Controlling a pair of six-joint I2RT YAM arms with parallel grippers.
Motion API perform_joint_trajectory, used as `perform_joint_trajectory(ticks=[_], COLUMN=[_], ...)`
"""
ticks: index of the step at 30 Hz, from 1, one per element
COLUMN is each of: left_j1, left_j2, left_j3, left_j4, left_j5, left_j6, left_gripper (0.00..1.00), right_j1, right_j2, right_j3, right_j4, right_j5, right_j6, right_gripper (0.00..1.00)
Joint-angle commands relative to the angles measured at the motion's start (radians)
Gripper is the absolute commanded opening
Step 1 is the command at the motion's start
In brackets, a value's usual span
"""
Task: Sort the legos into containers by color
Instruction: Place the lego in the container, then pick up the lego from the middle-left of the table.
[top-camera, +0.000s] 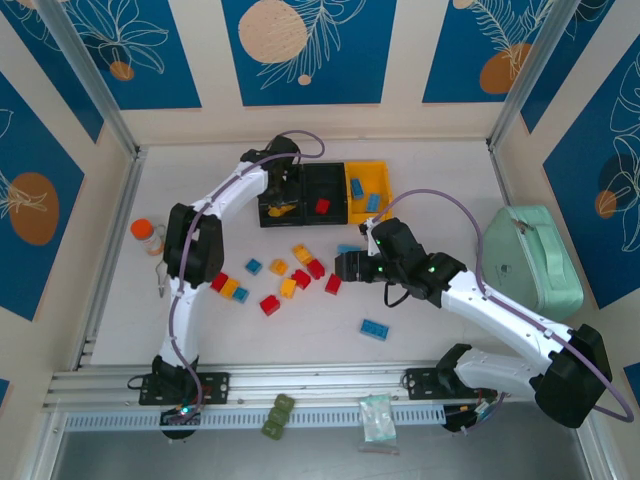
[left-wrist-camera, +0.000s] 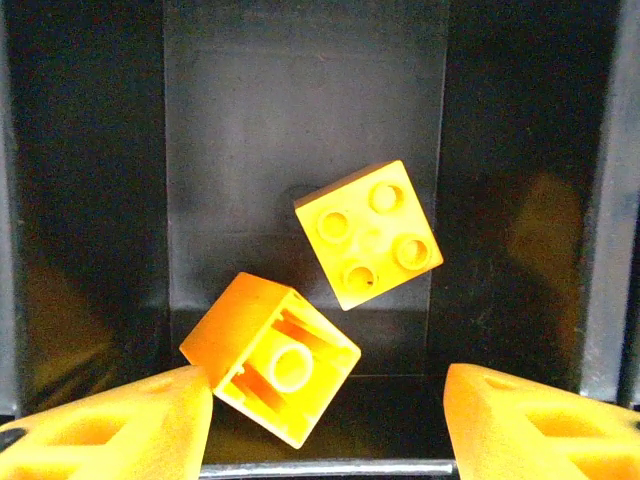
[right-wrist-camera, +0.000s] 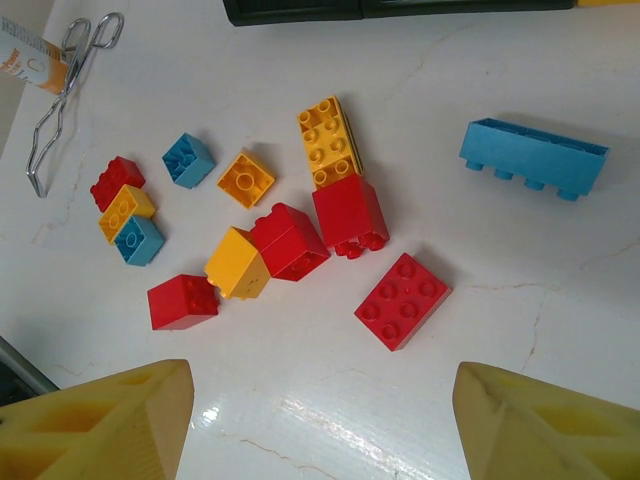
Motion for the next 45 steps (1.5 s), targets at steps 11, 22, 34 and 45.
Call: perform_joint_trajectory(ticks=[11, 22, 34, 45], left_j1=[0.0, 0.023, 0.117, 0.153], left_j2=[-0.489, -0.785, -0.975, -0.962], left_j3=[-0.481, -0.863, -1.157, -1.259], left_j4=[0.095, 0.152, 0.192, 0.303], left_j5=[0.048, -0.008, -0.088, -0.104], left_j6=[0.039, -0.069, -0.341, -0.456], left_gripper=[0.64, 0.68, 0.9, 1.0], right_j1=[0.028, 0.122, 0.207, 0.224], right_j2=[-0.011, -0.004, 0.038, 0.07], right_j3=[-0.001, 0.005, 0.001, 0.006], right_j4=[-0.025, -0.028, 0.015, 0.038], right_j5=[-0.013, 0.013, 0.026, 0.02], right_j6=[0.011, 0.023, 0.045, 0.048], right_gripper=[0.7, 0.71, 0.73, 0.73])
